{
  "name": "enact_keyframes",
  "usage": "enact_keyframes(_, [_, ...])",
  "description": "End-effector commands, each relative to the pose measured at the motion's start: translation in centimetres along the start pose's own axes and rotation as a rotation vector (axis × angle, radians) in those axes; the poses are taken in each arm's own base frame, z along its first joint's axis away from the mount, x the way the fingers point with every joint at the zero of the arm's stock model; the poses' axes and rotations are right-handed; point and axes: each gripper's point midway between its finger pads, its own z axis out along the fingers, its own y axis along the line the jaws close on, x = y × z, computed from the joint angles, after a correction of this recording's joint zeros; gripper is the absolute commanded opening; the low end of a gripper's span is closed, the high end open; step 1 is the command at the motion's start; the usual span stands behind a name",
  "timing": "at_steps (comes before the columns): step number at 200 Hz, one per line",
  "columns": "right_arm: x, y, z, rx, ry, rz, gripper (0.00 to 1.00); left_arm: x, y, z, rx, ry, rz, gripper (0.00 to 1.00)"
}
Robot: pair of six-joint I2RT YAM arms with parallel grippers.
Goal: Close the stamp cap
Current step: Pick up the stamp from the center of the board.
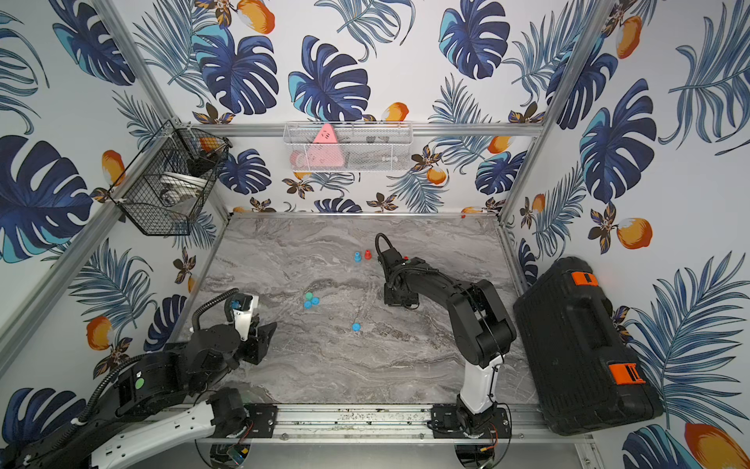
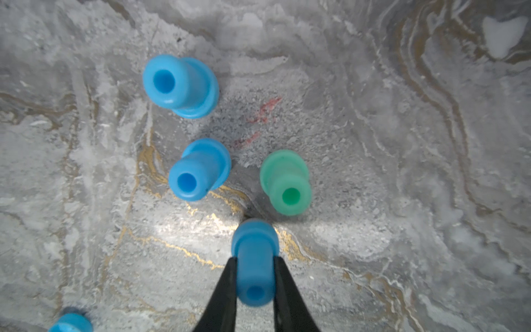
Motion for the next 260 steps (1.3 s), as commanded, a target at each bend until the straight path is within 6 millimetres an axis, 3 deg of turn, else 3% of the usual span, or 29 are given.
enact_keyframes(1, [0.4,-0.3,-0.7,0.019,-0.003,-0.004,0.22,-0.2,0.2,0.0,-0.01,-0.011,-0.005,0.52])
enact_keyframes(74, [0.8,0.9,-3.3,0.022,-0.043,-0.041,0.22,-0.2,0.1,0.0,-0.008,-0.012,-0.004,0.52])
enact_keyframes(163, [1.8,6.1,-5.7,-0.007,-0.083,-0.141,0.22,-0.2,0.1,0.0,-0.006,-0.01,-0.004,0.52])
enact_keyframes(260, [3.8,10.9,-5.2,-0.015,-0.066,-0.241,0.22,-0.3,0.2,-0.1,-0.005,-0.016,-0.007,0.52])
